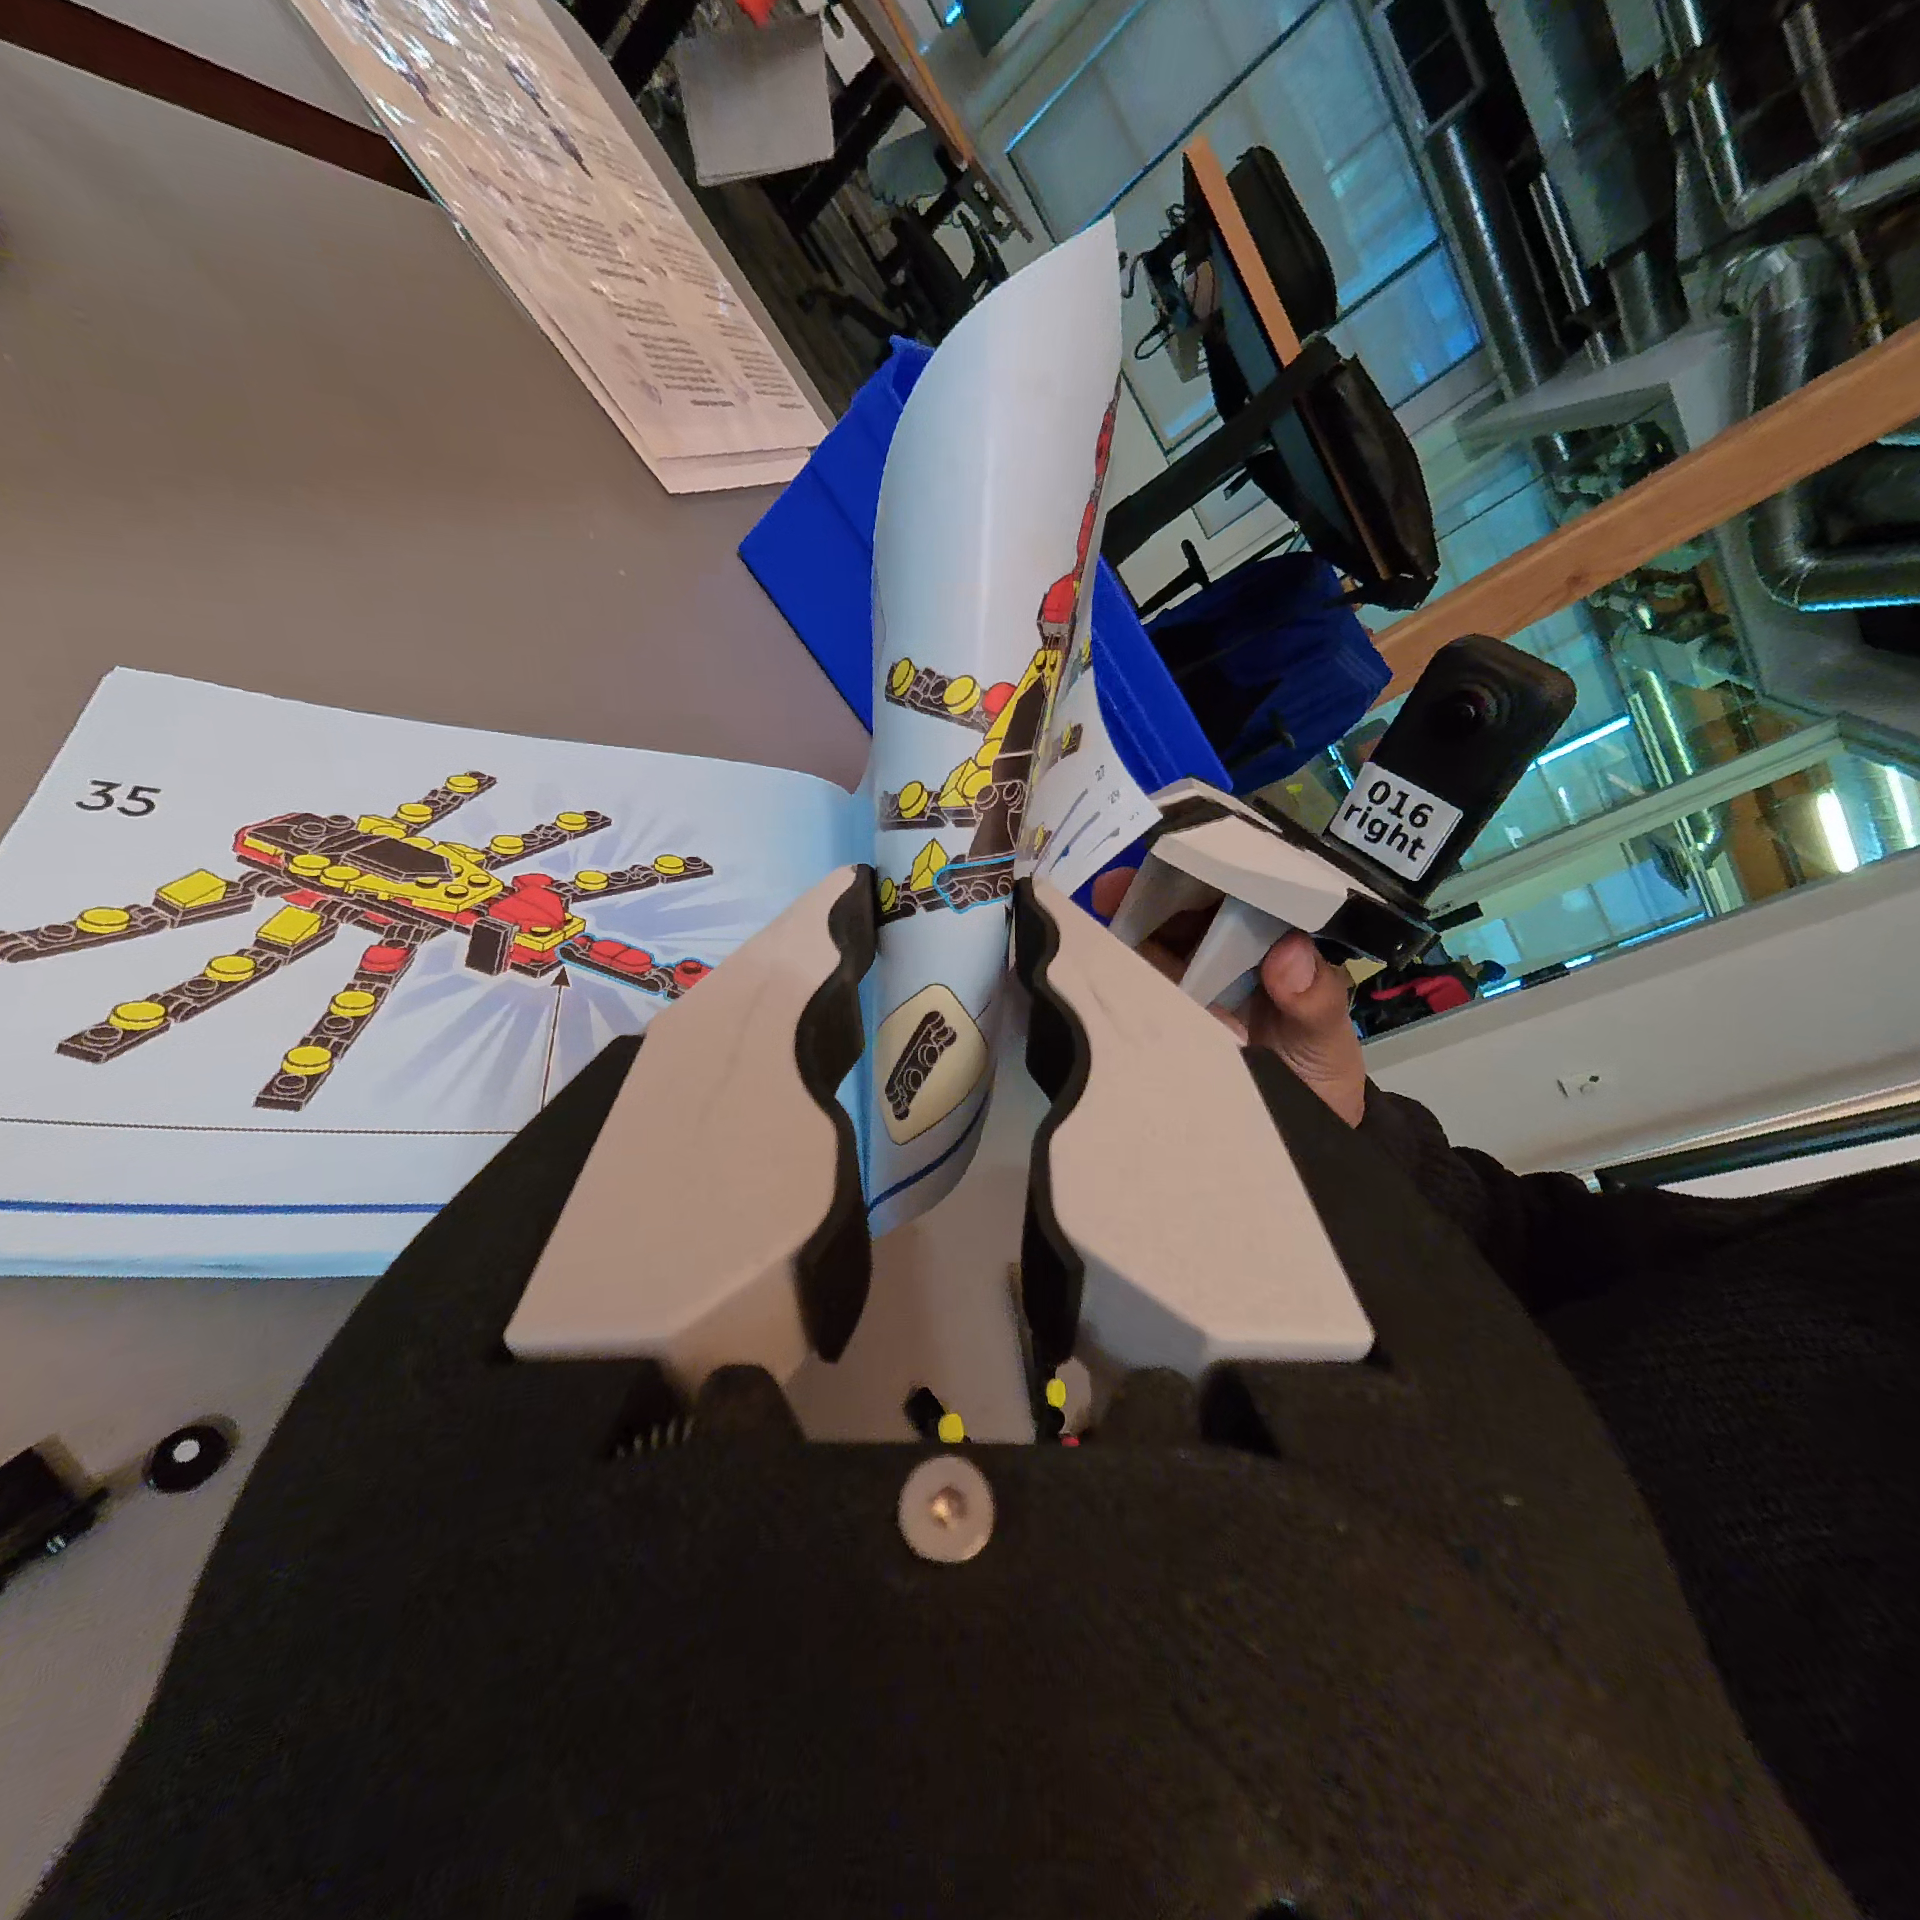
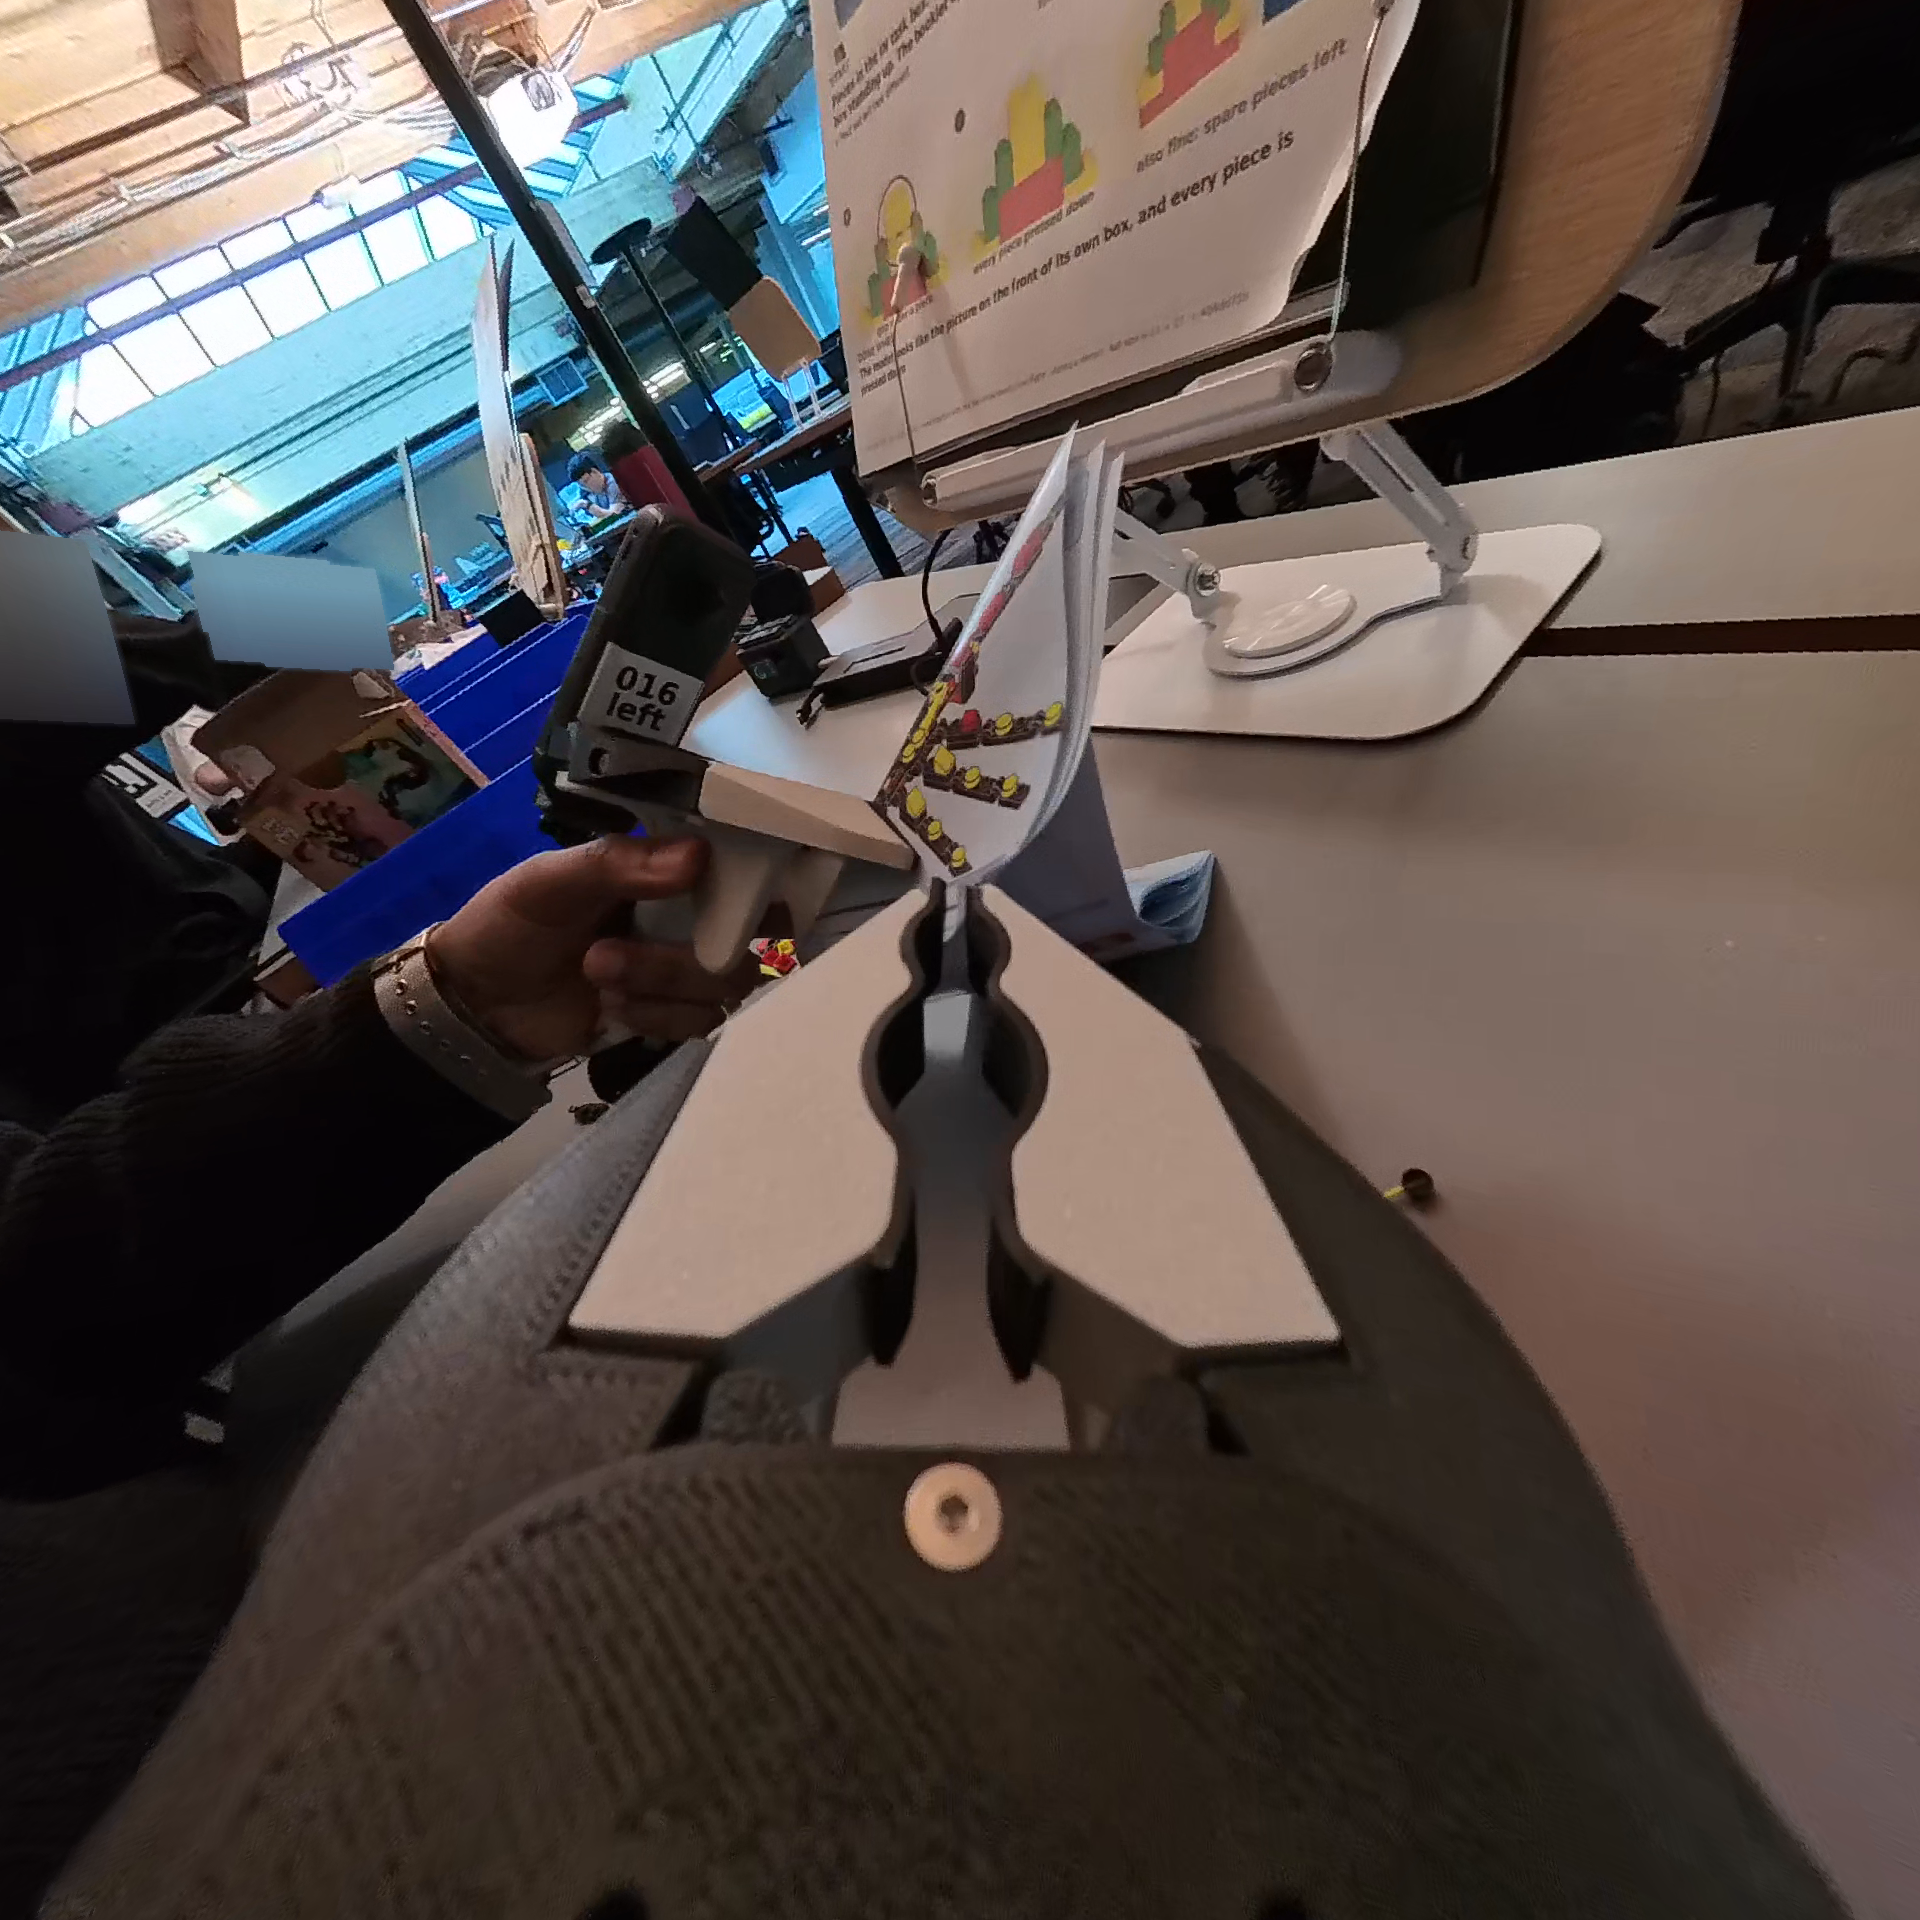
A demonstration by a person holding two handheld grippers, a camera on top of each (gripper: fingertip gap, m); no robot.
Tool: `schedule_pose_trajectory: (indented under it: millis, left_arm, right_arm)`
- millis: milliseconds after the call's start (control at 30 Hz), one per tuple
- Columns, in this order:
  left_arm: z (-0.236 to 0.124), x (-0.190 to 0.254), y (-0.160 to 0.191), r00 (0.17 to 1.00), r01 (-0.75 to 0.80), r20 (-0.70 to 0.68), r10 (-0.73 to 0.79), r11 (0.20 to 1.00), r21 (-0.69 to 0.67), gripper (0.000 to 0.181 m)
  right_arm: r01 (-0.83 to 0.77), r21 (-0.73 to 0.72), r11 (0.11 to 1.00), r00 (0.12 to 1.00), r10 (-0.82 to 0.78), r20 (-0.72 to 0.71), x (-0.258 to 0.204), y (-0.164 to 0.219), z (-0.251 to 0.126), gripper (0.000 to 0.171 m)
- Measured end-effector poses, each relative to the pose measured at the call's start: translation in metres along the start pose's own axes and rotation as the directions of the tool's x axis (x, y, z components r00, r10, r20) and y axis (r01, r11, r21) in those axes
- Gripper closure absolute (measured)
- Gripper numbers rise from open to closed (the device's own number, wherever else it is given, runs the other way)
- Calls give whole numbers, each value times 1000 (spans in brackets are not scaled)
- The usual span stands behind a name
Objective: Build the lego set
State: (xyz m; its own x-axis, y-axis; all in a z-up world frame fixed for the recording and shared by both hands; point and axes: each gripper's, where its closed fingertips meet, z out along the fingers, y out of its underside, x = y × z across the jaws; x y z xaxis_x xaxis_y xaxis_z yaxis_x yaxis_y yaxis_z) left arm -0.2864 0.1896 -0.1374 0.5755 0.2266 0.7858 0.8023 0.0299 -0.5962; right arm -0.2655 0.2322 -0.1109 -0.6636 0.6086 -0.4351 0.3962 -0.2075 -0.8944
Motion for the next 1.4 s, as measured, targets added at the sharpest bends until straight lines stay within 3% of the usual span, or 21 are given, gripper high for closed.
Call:
schedule_pose_trajectory:
  millis: [133,233,500,633,733,1167,1300,1400]
  left_arm:
    - [0,1,0,1000,8,-14,-8,1000,1,158]
    - [0,1,1,1000,8,-19,-8,1000,-3,158]
    - [1,4,5,999,15,-45,-16,1000,-20,158]
    - [2,5,7,998,14,-58,-16,999,-33,157]
    - [1,5,7,998,21,-62,-23,999,-31,156]
    - [-3,-4,0,998,47,-35,-47,999,9,153]
    - [-6,-1,-3,995,66,-71,-64,998,22,168]
    - [-7,-2,-2,996,65,-69,-63,998,16,165]
  right_arm:
    - [10,-6,1000,999,-11,-32,5,1,-1,171]
    - [16,-9,1000,999,-17,-52,9,0,-1,153]
    - [29,-19,999,995,-31,-92,16,3,4,147]
    - [30,-34,999,996,-33,-82,17,5,6,152]
    - [31,-37,999,998,-33,-61,14,6,5,171]
    - [35,-44,998,999,-35,-7,4,7,2,171]
    - [48,-71,996,999,-48,2,2,11,1,171]
    - [62,-93,994,998,-62,3,3,15,0,171]
